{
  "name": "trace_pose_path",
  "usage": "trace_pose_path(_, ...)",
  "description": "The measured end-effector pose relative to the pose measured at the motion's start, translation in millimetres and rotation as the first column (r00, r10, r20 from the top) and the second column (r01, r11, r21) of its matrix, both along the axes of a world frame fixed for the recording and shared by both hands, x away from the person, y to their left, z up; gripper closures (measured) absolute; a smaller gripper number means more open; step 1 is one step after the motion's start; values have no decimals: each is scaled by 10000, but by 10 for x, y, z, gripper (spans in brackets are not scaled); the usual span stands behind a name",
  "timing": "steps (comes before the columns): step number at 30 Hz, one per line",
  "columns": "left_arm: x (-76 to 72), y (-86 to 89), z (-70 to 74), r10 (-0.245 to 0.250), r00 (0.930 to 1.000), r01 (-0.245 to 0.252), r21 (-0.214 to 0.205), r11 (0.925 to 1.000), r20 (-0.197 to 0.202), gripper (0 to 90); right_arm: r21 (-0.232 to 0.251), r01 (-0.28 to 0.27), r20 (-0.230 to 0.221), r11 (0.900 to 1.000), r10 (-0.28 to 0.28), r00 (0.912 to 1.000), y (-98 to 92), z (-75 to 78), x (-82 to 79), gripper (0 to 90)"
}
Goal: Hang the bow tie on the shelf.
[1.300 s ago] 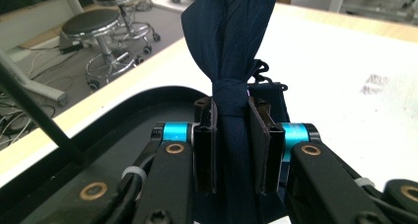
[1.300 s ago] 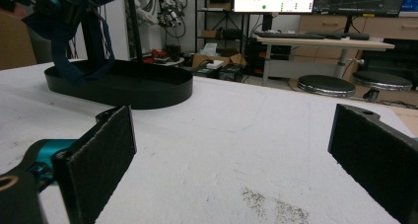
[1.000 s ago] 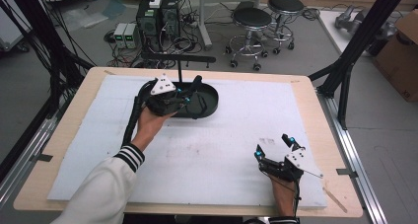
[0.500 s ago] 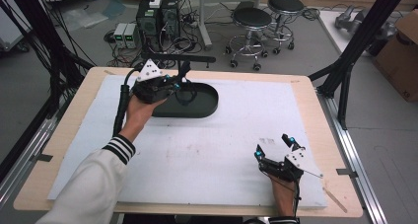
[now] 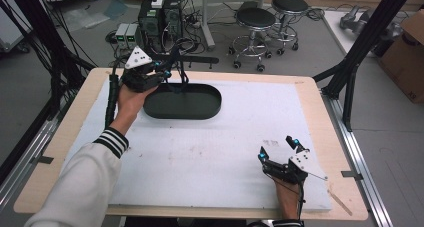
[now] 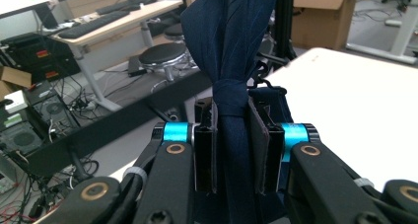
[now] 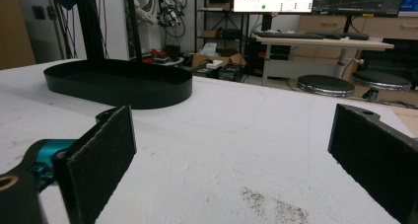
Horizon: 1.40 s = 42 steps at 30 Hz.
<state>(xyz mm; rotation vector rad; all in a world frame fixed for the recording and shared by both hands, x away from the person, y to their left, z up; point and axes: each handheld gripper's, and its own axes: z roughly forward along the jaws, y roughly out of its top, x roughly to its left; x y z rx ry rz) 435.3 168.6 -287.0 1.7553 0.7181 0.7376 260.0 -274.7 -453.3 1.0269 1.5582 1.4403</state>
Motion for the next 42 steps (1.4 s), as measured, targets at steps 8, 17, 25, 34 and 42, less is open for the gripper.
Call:
trace_pose_path(8, 157, 67, 2, 473, 9989, -472, -184, 9987, 41, 749, 32, -17, -19, 10000, 17, 10000, -1, 0, 0, 32)
trace_pose_path(17, 278, 100, -88, 959, 9954, -959, -253, 9951, -5, 749, 54, -11, -37, 10000, 12, 10000, 0, 1, 2, 32)
trace_pose_path(25, 364, 110, -164, 1329, 9911, -1329, -251, 9908, -19, 749, 45, -31, -35, 10000, 32, 10000, -1, 1, 3, 32)
trace_pose_path(34, 391, 75, -203, 1534, 9882, -1534, -10, 9882, 32, 749, 17, -40, -43, 10000, 40, 10000, -3, 1, 5, 32)
trace_pose_path(42, 403, 49, -232, 1721, 9851, -1720, 85, 9851, -70, 748, 60, -48, -58, 10000, 48, 10000, -1, 2, 4, 32)
